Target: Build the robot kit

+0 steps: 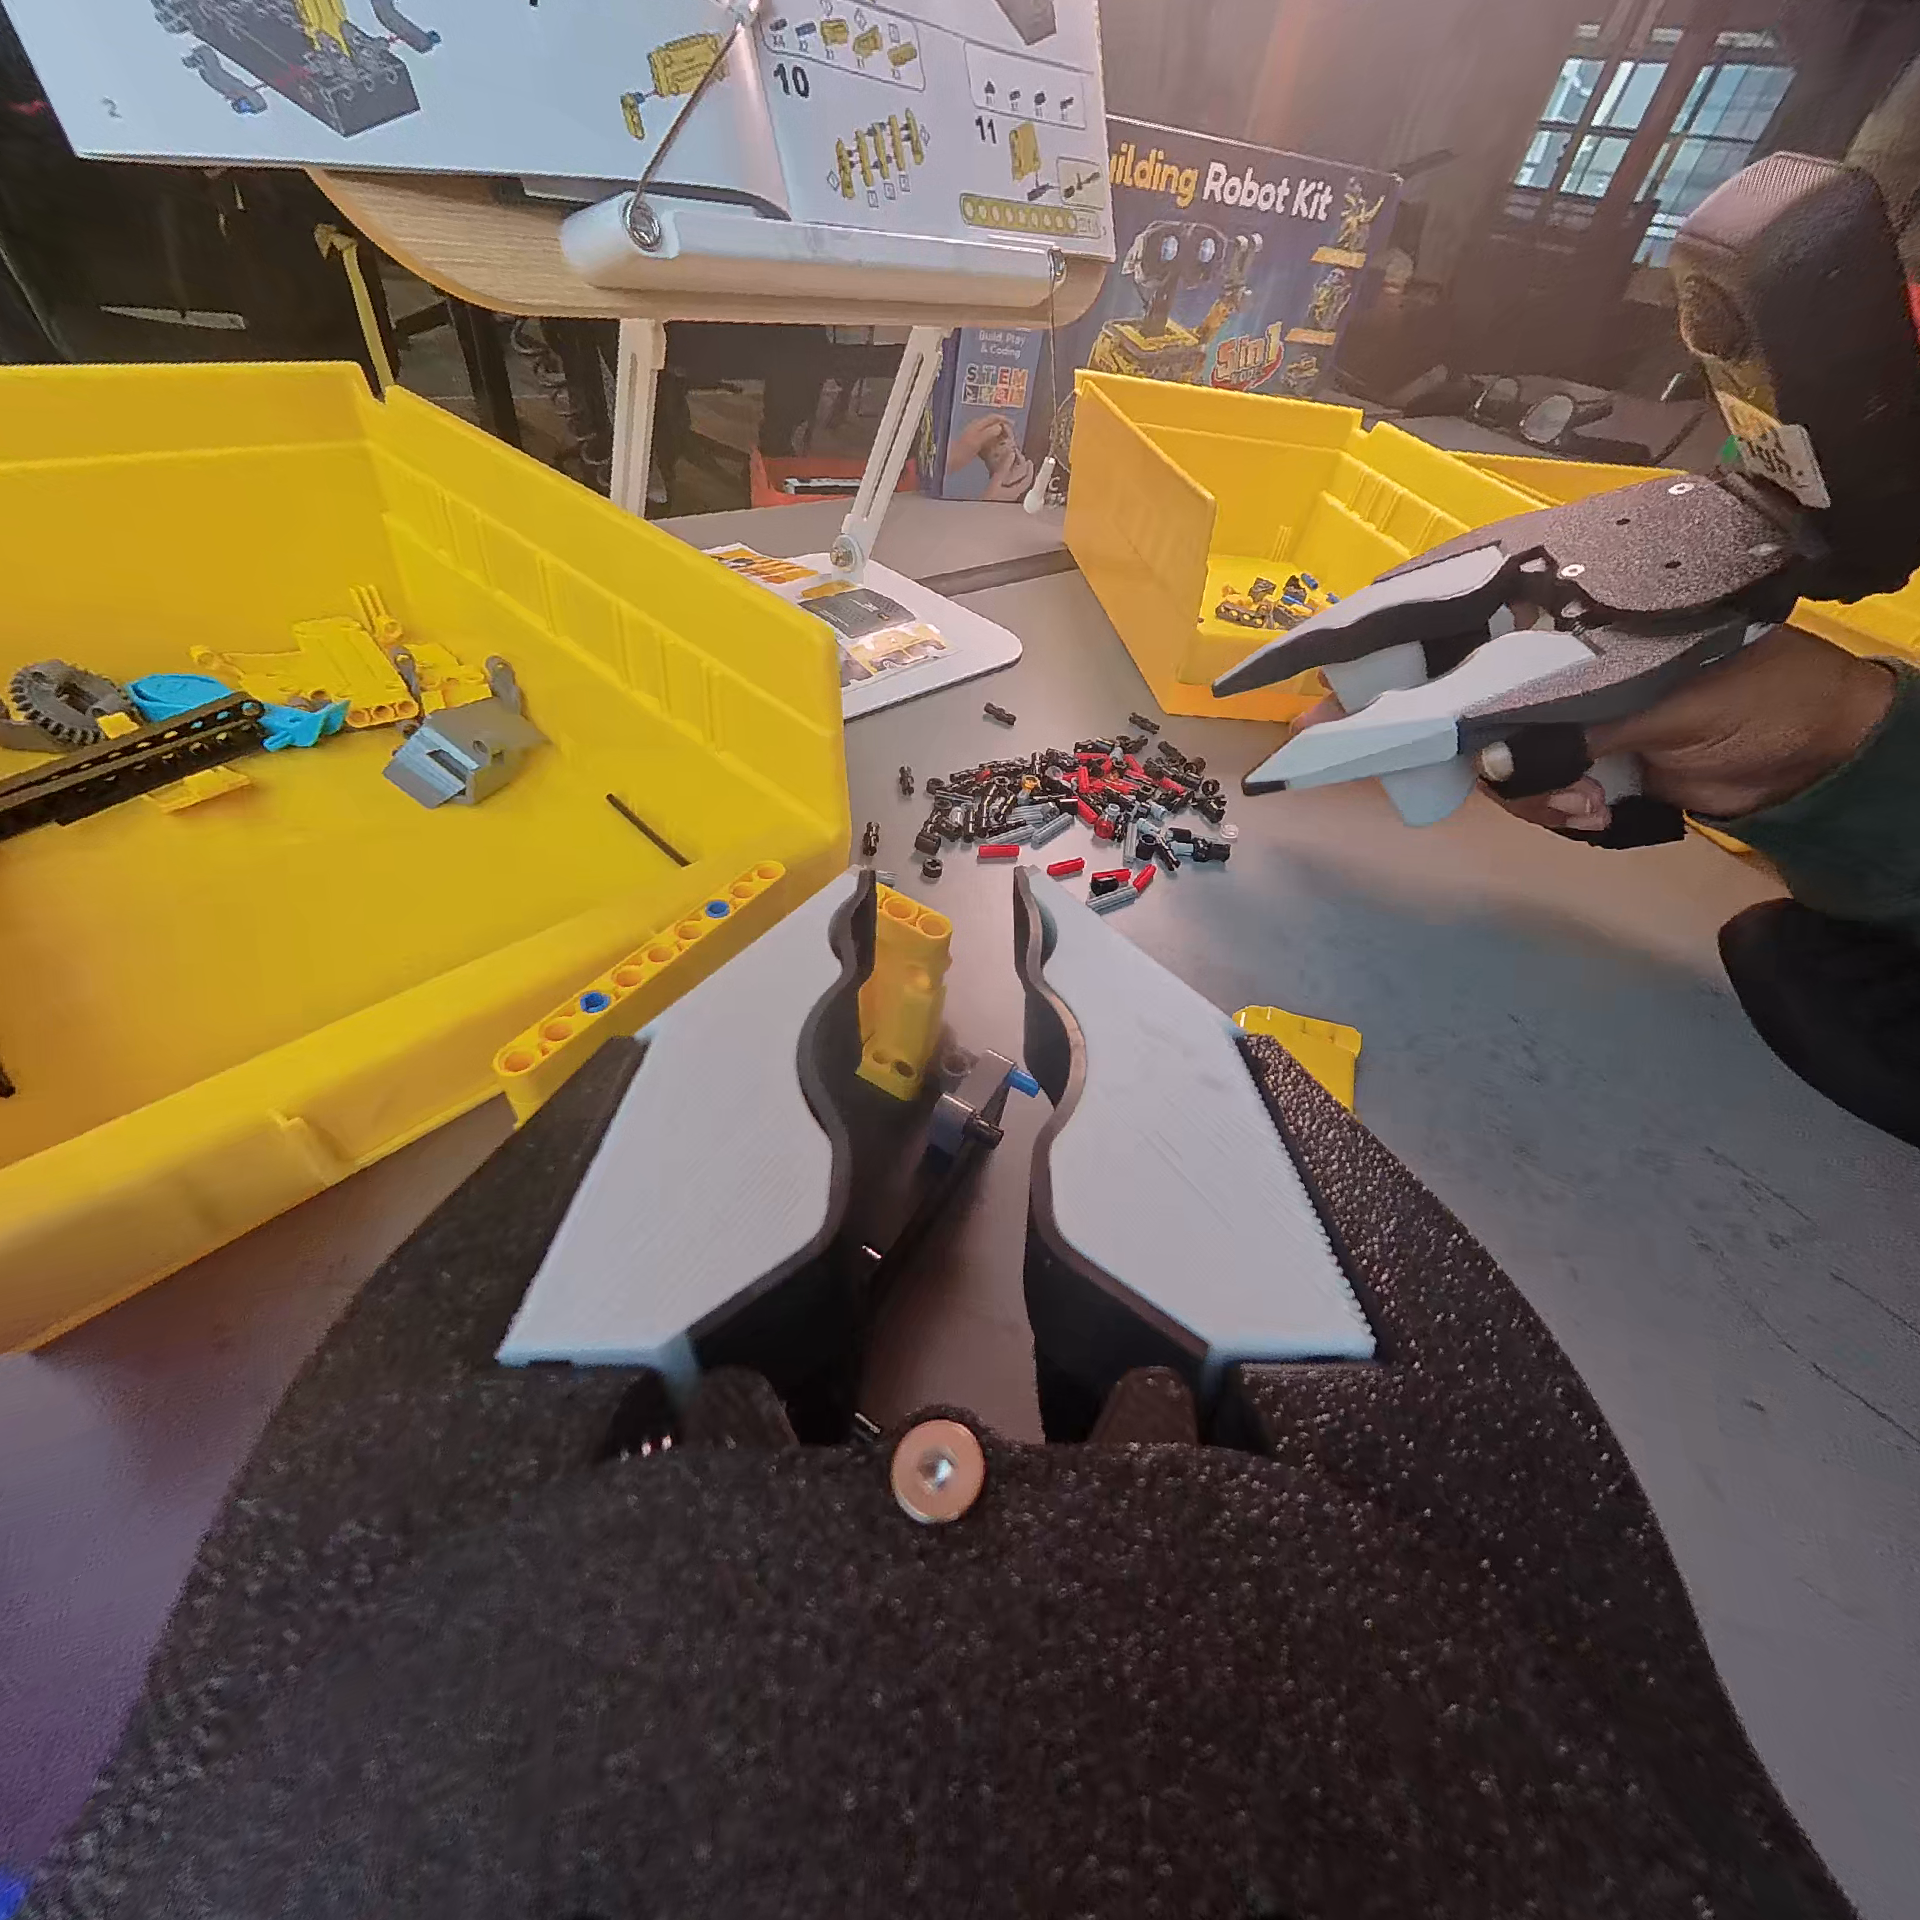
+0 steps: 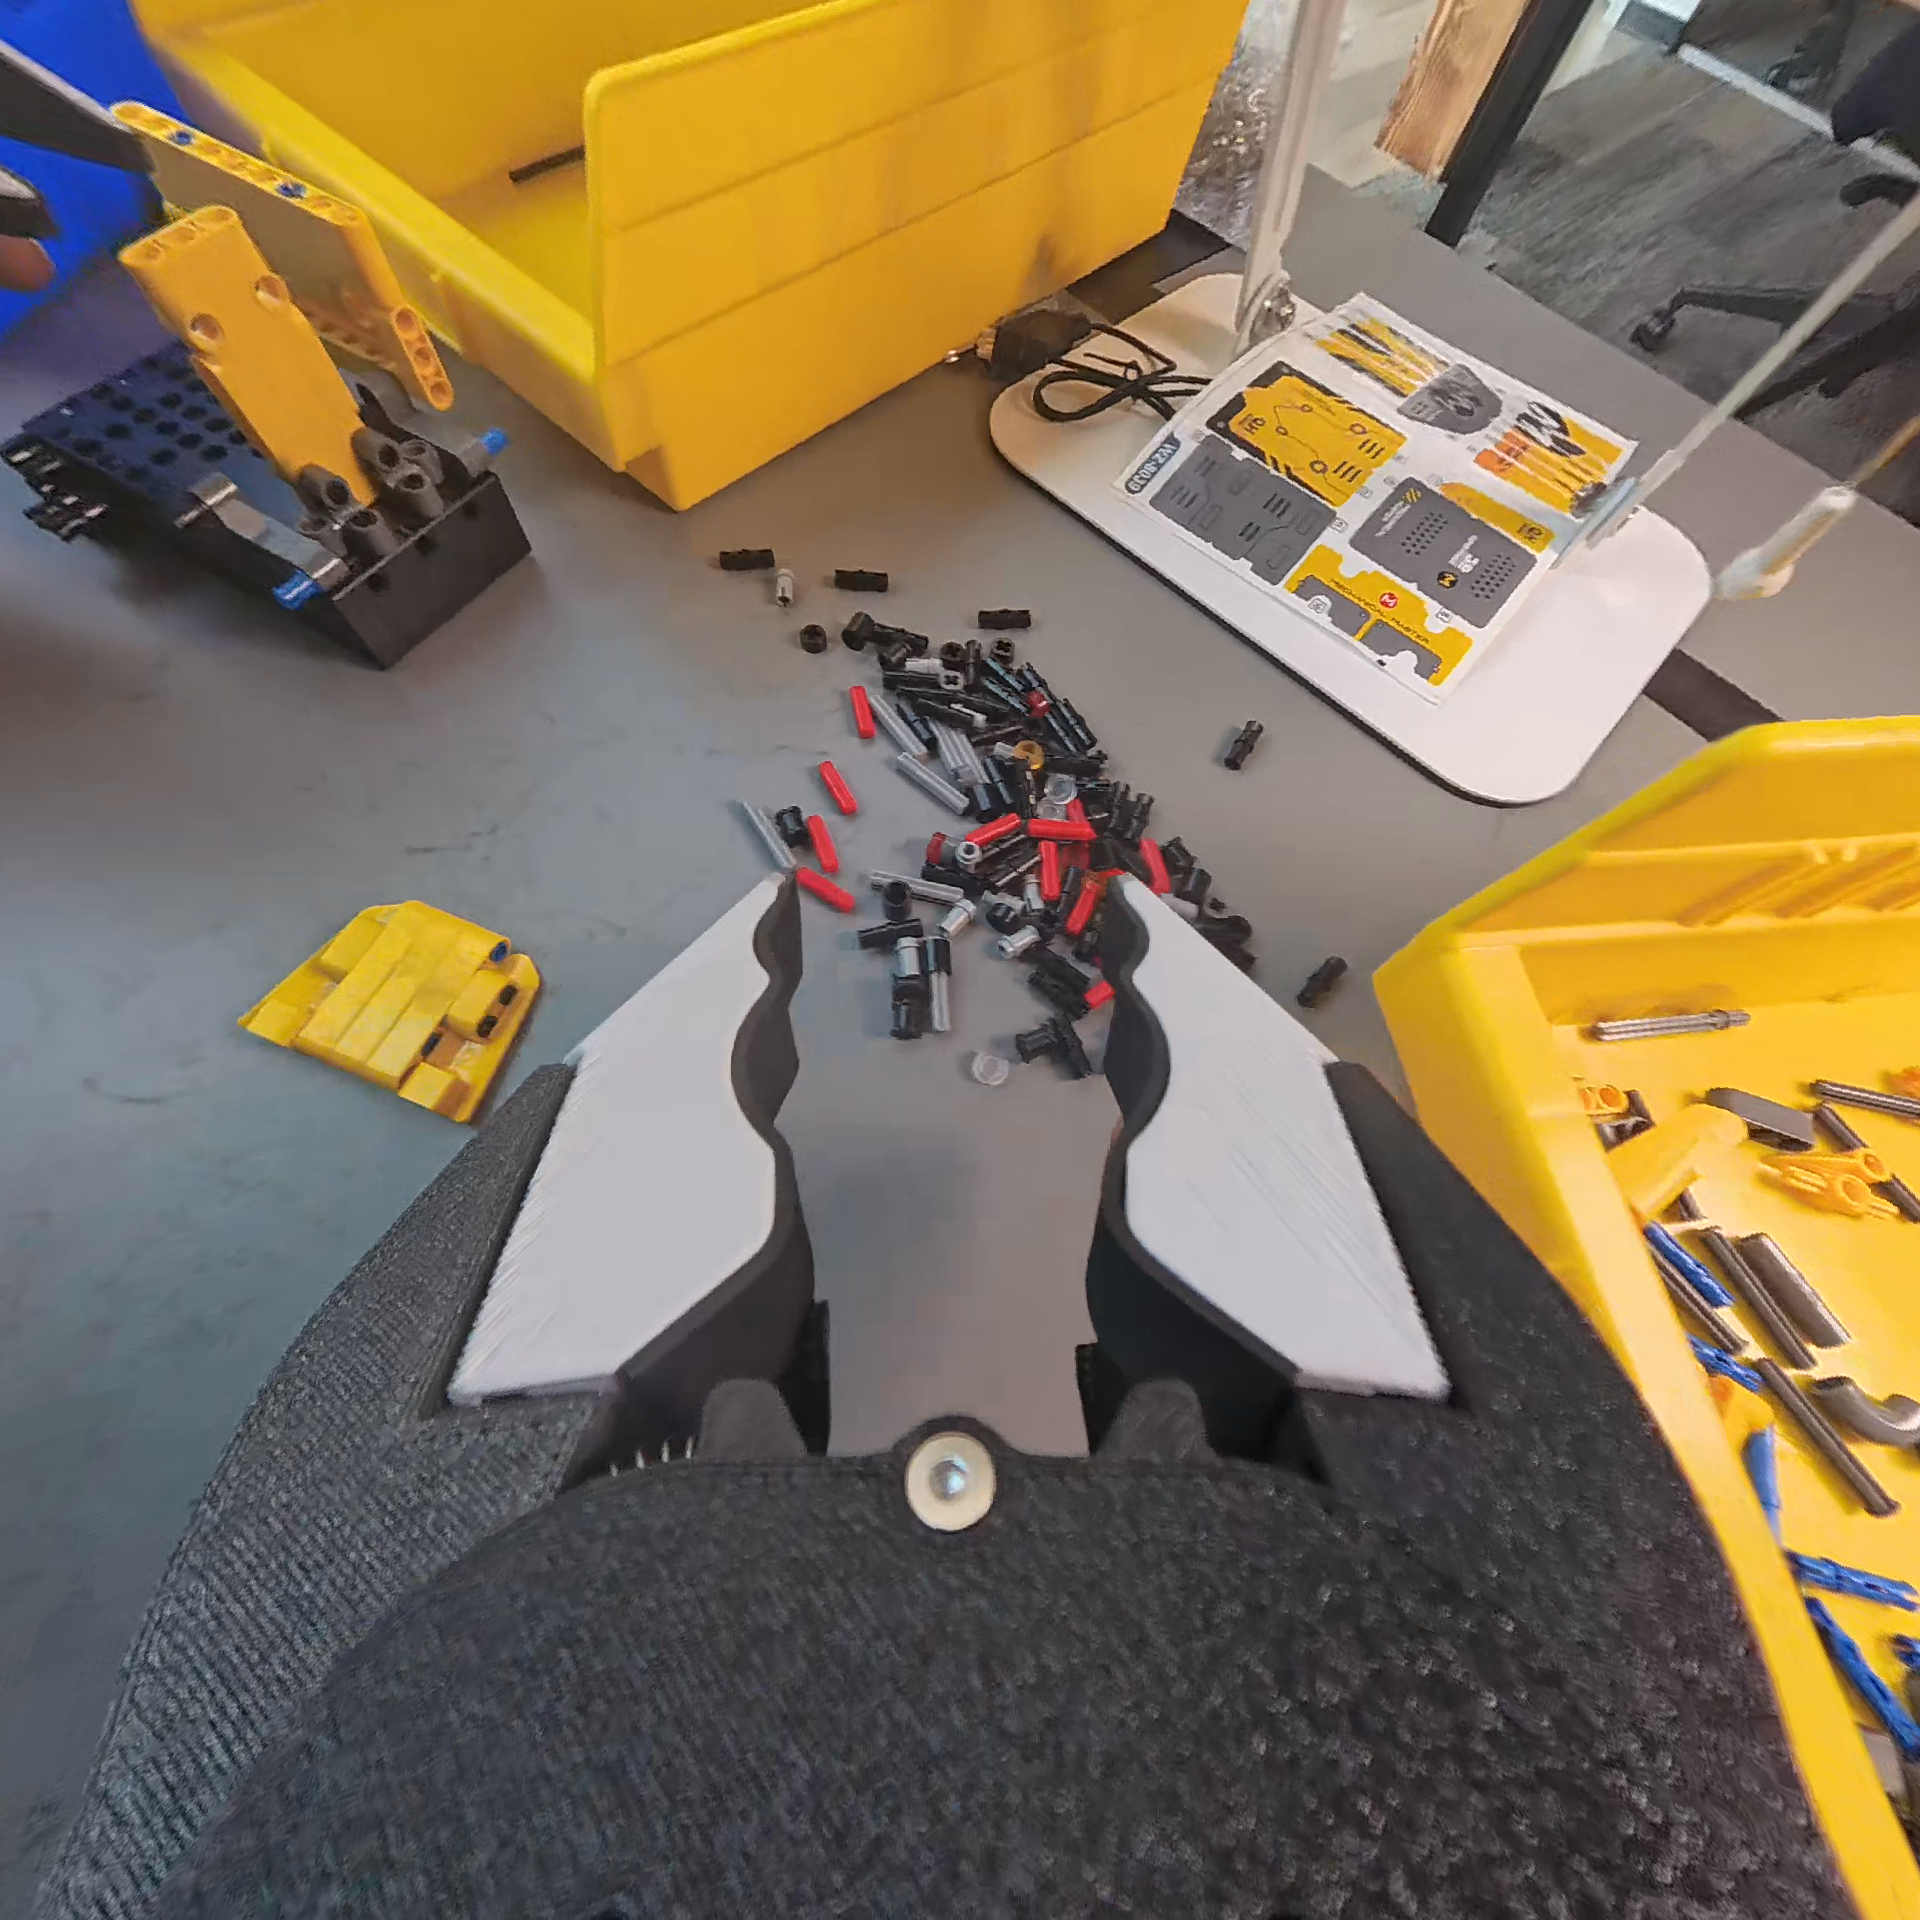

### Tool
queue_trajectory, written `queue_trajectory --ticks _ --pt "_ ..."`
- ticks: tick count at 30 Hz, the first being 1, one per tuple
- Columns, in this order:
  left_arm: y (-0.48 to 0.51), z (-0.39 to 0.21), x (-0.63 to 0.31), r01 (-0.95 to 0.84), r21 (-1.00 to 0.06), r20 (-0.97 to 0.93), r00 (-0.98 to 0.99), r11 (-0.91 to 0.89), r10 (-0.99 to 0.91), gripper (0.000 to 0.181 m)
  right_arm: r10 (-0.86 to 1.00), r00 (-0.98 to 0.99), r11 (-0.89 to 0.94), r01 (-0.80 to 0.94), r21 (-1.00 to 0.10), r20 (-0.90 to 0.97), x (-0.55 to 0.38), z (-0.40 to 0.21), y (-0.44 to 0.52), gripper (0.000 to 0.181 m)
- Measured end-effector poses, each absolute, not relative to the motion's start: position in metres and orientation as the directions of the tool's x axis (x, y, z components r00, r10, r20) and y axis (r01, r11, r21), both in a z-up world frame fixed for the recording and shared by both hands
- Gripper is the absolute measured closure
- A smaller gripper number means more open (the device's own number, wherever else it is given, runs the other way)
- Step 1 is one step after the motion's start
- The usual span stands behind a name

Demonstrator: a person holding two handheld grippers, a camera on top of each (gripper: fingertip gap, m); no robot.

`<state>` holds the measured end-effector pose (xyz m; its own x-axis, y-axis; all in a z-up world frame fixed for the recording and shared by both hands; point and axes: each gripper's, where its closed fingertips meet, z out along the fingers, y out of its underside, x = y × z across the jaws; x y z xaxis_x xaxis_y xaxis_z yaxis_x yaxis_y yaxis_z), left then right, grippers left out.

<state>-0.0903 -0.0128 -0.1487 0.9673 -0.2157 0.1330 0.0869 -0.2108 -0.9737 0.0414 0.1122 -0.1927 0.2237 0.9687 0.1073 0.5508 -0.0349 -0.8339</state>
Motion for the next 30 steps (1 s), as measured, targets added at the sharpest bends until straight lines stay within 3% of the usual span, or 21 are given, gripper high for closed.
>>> queue_trajectory --ticks 7,26,30 --pt "-0.012 -0.15 -0.091 0.079 -0.975 0.124 0.97 -0.21 -0.211 0.156 0.966 0.119 0.13 0.551 -0.825 0.231 0.015 -0.2 0.067 0.123" --pt "-0.008 -0.153 -0.101 0.075 -0.974 0.112 0.98 -0.212 -0.167 0.156 0.867 0.44 -0.044 0.534 -0.844 0.233 0.061 -0.175 0.139 0.126" --pt "-0.007 -0.154 -0.103 0.084 -0.973 0.12 0.98 -0.217 -0.158 0.156 0.822 0.481 -0.021 0.563 -0.826 0.307 0.076 -0.171 0.159 0.126"
